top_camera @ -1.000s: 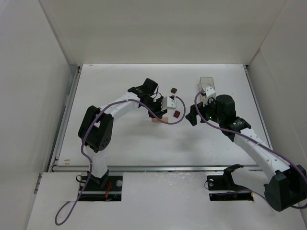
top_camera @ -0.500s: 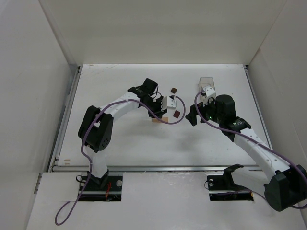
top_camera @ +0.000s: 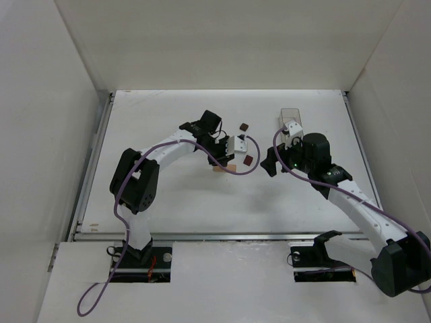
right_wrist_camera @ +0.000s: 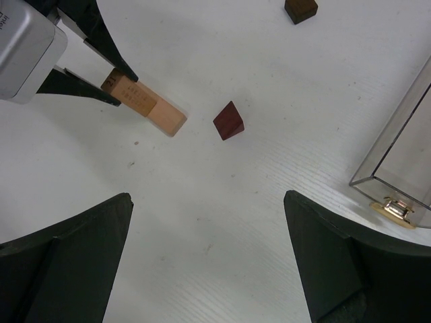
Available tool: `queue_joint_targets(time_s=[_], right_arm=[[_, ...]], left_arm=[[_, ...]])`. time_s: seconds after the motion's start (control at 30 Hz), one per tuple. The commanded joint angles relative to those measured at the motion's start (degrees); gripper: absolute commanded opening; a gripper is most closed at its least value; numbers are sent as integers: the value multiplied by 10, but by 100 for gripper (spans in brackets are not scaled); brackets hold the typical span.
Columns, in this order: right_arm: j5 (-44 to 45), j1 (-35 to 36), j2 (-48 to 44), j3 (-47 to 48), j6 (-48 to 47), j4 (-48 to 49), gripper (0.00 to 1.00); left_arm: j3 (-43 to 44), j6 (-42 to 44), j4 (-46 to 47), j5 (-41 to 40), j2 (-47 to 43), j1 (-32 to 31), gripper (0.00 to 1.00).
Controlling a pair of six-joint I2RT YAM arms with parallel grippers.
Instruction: Build the wood block tower
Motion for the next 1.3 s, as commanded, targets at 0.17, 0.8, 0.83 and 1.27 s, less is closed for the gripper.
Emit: queue_joint_targets(time_s=[0.17,0.8,0.83,1.27], right_arm=[[-2,-4,0,21,-6,7,100],[-2,-4,0,21,-6,7,100],[-2,-4,0,21,-6,7,100],[-2,-4,0,21,-6,7,100]], left_arm=[[-6,11,0,10,-3,-2,20],[-6,11,5,10,-3,-2,21],[-6,11,5,10,-3,-2,23],[-11,17,5,10,-3,-2,29]])
